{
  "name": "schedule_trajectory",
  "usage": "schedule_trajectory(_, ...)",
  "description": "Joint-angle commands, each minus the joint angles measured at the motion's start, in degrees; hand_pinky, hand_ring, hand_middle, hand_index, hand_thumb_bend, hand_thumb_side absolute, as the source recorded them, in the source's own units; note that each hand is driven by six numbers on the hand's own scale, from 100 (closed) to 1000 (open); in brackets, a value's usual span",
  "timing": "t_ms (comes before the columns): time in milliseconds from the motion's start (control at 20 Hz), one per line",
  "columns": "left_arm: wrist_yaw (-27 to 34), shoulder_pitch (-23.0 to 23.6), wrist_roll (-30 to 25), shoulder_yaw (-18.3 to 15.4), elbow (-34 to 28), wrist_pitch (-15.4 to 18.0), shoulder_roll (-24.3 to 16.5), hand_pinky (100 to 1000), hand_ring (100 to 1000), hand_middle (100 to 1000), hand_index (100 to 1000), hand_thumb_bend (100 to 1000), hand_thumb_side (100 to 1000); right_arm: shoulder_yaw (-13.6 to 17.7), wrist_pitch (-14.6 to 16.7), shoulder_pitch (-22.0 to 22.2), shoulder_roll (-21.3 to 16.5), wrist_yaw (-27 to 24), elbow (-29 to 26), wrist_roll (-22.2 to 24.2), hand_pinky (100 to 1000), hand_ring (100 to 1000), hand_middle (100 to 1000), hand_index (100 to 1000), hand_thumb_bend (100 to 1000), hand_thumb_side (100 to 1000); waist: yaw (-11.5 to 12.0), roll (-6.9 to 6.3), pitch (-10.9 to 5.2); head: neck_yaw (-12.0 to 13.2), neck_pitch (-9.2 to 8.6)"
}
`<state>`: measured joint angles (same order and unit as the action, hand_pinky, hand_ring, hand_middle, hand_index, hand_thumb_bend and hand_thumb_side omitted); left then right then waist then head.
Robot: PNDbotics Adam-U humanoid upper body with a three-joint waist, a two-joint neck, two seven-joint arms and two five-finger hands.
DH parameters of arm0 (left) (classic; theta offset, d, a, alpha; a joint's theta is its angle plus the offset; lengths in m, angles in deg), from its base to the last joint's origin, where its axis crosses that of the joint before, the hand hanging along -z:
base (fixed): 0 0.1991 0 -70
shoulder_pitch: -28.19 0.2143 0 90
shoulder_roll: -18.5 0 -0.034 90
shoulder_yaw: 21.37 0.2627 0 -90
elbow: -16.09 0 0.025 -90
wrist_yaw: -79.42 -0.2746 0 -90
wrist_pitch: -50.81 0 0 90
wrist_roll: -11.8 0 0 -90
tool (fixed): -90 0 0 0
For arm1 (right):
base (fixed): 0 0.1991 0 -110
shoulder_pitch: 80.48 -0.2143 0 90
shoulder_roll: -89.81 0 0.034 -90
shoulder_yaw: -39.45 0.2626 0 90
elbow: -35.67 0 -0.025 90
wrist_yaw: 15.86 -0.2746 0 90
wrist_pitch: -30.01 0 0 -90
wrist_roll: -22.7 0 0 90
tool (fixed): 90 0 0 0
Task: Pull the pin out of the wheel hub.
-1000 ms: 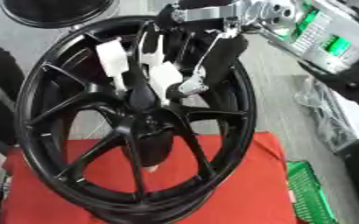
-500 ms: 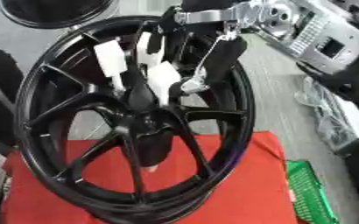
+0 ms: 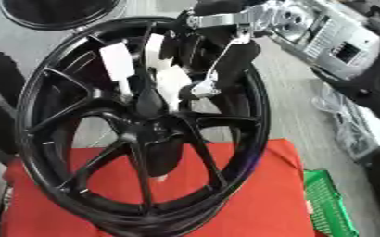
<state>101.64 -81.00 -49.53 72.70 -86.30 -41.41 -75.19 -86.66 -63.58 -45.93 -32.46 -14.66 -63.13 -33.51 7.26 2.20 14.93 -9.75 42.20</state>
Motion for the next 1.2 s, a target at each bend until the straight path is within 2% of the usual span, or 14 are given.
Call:
schedule_trajectory(50, 0.28, -0.92, -0.18, -0.08, -0.69, 0.06, -0.78, 615, 850, 700, 703, 321, 680, 0.41, -0.29, -0.85, -0.57, -0.41, 0.17, 0.14, 783, 720, 727, 788, 395, 315, 0.12, -0.28, -0.92, -0.15, 0.0)
schedule_trajectory(1200, 0.42, -1.3, -0.26, -0.05, -0.86, 0.08, -0.5, 615, 854, 694, 703, 320, 680, 0.03, 0.0, -0.11, 1.3, 0.42, 3.58, 1.75, 777, 715, 722, 784, 416, 314, 0.45, -0.43, -0.75, 0.0, -0.02)
